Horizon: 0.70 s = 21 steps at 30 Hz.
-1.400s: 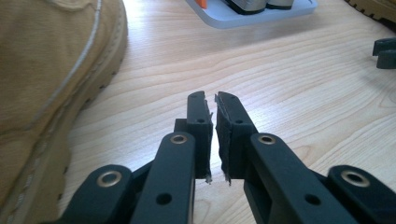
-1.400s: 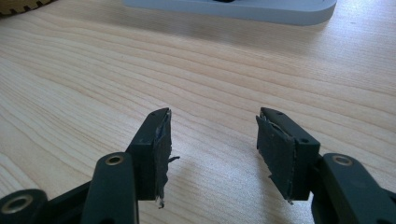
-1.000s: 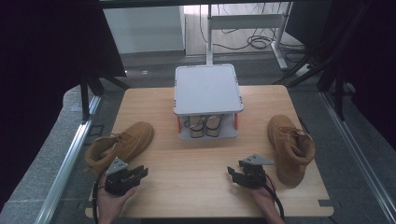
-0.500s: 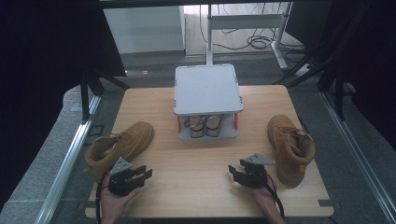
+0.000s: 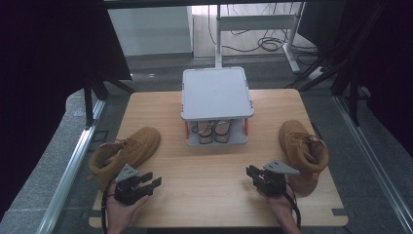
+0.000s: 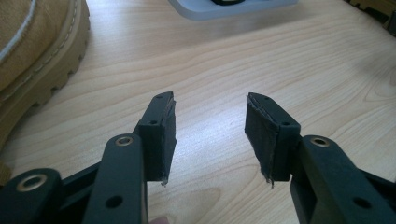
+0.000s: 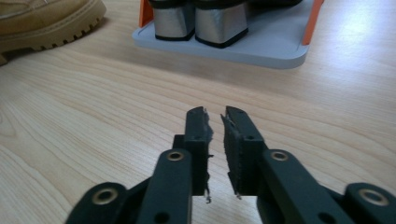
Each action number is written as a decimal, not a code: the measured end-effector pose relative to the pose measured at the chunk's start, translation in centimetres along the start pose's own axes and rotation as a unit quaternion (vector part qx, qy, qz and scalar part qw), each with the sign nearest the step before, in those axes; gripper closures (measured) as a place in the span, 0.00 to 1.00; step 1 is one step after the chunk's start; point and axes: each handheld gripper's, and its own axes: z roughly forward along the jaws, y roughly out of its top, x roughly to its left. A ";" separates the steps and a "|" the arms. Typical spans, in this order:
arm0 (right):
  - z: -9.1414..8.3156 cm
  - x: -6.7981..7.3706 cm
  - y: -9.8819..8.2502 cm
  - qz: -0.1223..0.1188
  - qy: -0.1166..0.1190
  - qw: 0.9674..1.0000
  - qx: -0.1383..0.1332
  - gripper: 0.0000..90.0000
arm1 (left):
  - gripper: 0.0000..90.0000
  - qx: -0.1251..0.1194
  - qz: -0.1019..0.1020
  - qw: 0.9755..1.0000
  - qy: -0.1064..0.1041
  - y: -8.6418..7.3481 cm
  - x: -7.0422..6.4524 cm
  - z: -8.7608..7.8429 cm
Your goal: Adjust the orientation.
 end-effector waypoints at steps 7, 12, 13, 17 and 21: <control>-1.4 -0.7 0.0 0.001 -0.017 1.000 -0.015 0.96 | 0.58 0.006 -0.001 1.000 -0.001 0.0 0.0 0.1; -2.2 -0.9 -0.3 -0.017 -0.043 0.999 -0.017 0.99 | 0.58 0.009 -0.003 1.000 -0.001 0.0 0.0 0.2; -2.3 -0.9 -0.4 -0.020 -0.047 0.999 -0.017 1.00 | 0.58 0.009 -0.003 1.000 -0.001 0.0 0.0 0.2; -2.8 -1.3 -0.6 -0.021 -0.049 0.998 -0.017 1.00 | 0.58 0.010 -0.003 1.000 0.000 0.0 -0.1 0.2; -3.3 -1.9 -0.8 -0.014 -0.056 0.998 -0.019 1.00 | 0.58 0.011 -0.006 1.000 0.002 -0.1 0.0 0.3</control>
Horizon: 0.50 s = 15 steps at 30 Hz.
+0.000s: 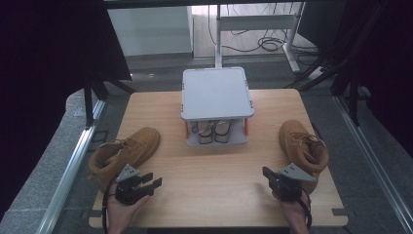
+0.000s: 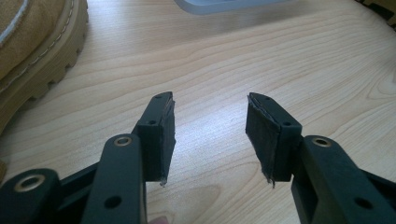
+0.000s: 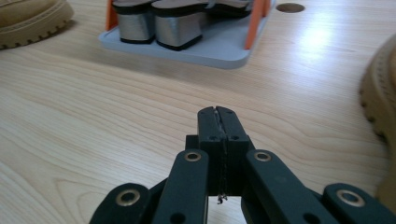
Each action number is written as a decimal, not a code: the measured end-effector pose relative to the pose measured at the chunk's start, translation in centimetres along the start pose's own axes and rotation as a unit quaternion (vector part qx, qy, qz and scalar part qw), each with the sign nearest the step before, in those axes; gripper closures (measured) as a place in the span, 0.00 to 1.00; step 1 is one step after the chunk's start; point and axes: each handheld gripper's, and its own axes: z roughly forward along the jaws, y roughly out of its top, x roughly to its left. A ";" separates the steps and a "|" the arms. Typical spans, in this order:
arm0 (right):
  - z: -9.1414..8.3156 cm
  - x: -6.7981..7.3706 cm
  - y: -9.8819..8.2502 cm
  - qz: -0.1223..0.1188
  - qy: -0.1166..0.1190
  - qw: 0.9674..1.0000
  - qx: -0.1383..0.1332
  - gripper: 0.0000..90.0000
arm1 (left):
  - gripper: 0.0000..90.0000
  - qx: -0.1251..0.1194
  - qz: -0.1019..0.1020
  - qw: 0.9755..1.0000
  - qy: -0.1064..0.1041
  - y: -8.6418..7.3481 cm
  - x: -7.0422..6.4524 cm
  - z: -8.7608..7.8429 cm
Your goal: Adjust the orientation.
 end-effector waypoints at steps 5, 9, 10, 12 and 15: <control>-0.4 -1.0 -0.4 0.008 -0.015 1.000 0.002 1.00 | 0.56 0.007 -0.002 1.000 0.000 -0.1 0.0 0.4; -0.5 -1.7 -0.7 0.013 -0.021 1.000 0.004 1.00 | 0.56 0.014 -0.003 1.000 -0.001 -0.2 0.0 0.7; -0.6 -1.8 -0.7 0.014 -0.023 1.000 0.003 1.00 | 0.56 0.015 -0.003 1.000 -0.001 -0.2 -0.1 0.7; -0.6 -2.1 -0.7 0.017 -0.026 0.999 0.001 1.00 | 0.56 0.017 -0.001 1.000 -0.001 -0.2 -0.2 0.9; -0.8 -2.5 -0.7 0.022 -0.031 0.999 -0.002 1.00 | 0.55 0.022 0.001 1.000 -0.003 -0.3 -0.4 1.2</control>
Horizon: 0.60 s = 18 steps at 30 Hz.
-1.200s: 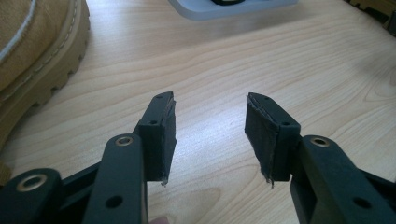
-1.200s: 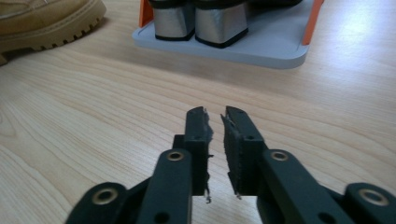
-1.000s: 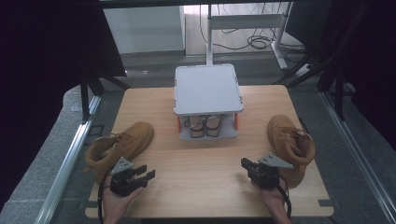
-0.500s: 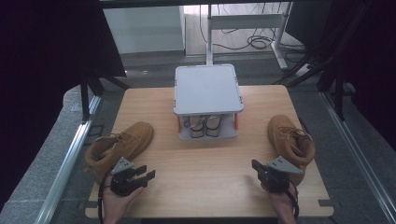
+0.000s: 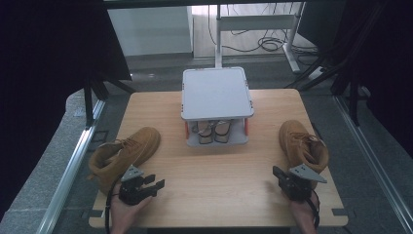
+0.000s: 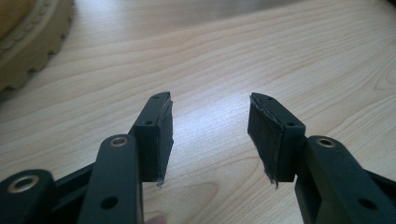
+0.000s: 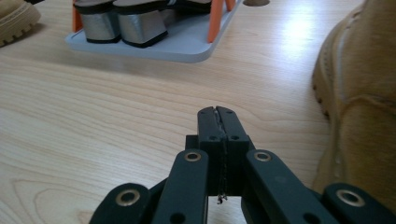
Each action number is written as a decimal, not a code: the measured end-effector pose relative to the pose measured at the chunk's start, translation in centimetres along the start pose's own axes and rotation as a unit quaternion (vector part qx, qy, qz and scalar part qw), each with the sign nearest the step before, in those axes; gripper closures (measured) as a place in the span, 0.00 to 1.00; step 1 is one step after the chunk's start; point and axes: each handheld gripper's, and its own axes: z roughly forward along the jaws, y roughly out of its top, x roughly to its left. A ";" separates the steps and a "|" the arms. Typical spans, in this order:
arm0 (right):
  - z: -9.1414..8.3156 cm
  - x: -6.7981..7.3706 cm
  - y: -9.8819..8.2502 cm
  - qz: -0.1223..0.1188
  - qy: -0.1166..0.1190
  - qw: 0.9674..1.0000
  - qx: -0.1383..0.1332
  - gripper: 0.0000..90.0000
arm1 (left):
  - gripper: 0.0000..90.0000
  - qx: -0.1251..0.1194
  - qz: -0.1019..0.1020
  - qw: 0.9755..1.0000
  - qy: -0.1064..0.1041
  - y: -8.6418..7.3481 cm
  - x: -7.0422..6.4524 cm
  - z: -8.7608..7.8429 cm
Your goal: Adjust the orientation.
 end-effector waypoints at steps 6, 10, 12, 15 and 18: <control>-0.3 -0.7 0.1 0.009 -0.005 1.000 -0.003 1.00 | 0.55 0.011 0.007 1.000 -0.003 -0.1 -0.3 0.5; -0.4 -1.1 0.0 0.014 -0.007 1.000 -0.004 1.00 | 0.54 0.013 0.008 1.000 -0.003 -0.1 -0.3 0.6; -0.4 -1.2 0.0 0.016 -0.008 1.000 -0.004 0.99 | 0.54 0.016 0.008 1.000 -0.003 -0.1 -0.3 0.7; -0.3 -1.1 0.0 0.017 -0.007 1.000 -0.004 0.99 | 0.53 0.020 0.008 1.000 -0.004 -0.2 -0.3 0.9; -0.4 -1.1 0.0 0.015 -0.006 1.000 -0.003 0.99 | 0.53 0.021 0.007 1.000 -0.005 -0.2 -0.4 0.8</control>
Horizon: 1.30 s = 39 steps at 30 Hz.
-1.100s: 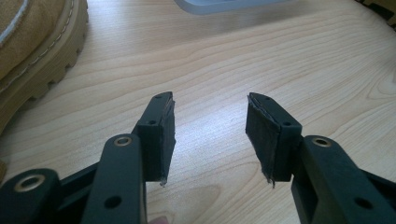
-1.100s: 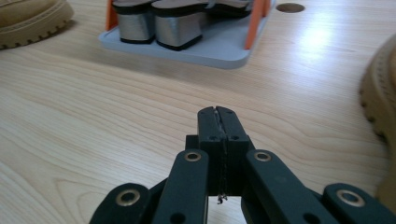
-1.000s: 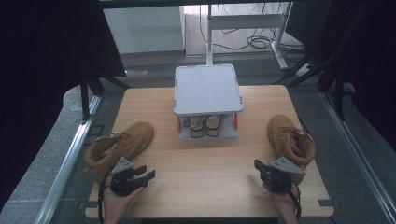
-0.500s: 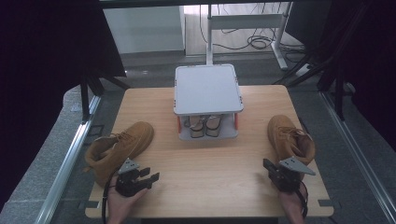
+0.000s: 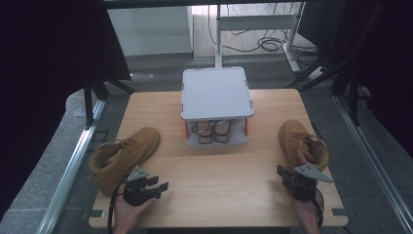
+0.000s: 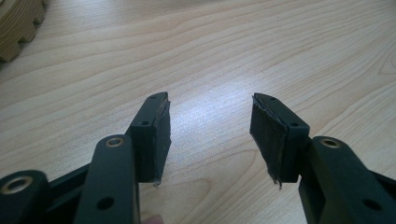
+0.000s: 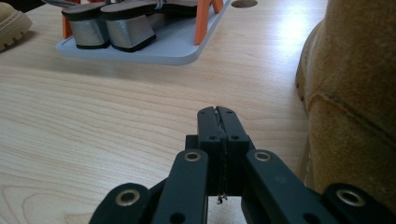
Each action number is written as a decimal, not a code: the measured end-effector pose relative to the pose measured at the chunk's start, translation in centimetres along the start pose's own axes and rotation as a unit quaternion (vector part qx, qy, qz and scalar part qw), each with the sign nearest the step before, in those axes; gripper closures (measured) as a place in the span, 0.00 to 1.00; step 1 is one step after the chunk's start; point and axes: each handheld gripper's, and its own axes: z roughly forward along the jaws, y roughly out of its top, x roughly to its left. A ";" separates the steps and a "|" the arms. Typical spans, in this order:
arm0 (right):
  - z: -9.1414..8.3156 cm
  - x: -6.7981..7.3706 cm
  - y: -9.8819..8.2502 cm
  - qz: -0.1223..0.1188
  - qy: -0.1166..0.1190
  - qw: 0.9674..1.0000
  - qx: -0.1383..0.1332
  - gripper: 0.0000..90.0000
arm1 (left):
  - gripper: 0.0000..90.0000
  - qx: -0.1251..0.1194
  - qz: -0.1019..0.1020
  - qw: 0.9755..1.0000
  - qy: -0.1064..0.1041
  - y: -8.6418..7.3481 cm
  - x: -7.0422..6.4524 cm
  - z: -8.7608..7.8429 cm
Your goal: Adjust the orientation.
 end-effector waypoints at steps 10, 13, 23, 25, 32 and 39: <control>-0.3 -1.0 0.0 0.011 -0.007 1.000 -0.004 0.99 | 0.52 0.000 -0.001 1.000 0.000 0.0 0.1 -0.1; -0.3 -1.1 0.0 0.009 -0.006 1.000 -0.004 1.00 | 0.52 0.001 -0.002 1.000 0.001 0.0 0.1 -0.1; -1.3 -1.4 0.1 0.007 -0.023 1.000 -0.016 1.00 | 0.52 -0.004 -0.004 1.000 0.004 0.0 0.3 -0.4; -1.6 -1.7 0.0 0.007 -0.028 0.999 -0.020 1.00 | 0.52 -0.004 -0.004 1.000 0.004 0.0 0.3 -0.4; -2.2 -2.0 -0.2 -0.002 -0.022 1.000 -0.020 1.00 | 0.52 -0.006 -0.004 1.000 0.004 0.1 0.3 -0.5; -2.8 -2.5 -0.4 0.003 -0.022 1.000 -0.020 1.00 | 0.52 -0.006 -0.003 1.000 0.003 0.1 0.3 -0.5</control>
